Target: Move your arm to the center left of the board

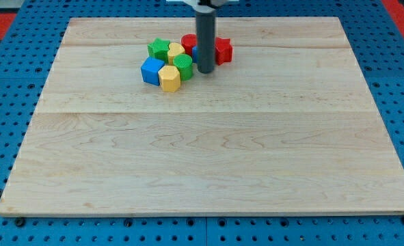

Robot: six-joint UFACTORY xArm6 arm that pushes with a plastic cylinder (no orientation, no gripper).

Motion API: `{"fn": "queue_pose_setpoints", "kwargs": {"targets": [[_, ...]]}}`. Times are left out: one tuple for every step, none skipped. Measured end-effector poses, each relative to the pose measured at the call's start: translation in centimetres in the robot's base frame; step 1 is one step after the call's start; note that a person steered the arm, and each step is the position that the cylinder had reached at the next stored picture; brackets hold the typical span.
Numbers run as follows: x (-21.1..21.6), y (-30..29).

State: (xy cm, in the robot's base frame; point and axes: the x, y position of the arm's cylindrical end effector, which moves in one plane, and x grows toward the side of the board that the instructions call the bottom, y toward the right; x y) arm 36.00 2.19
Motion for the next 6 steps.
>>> {"fn": "queue_pose_setpoints", "kwargs": {"targets": [[7.3,0.4],[9.7,-9.2],[9.7,-19.3],[9.7,-22.5],[9.2,-24.9],[7.8,-28.6]]}}
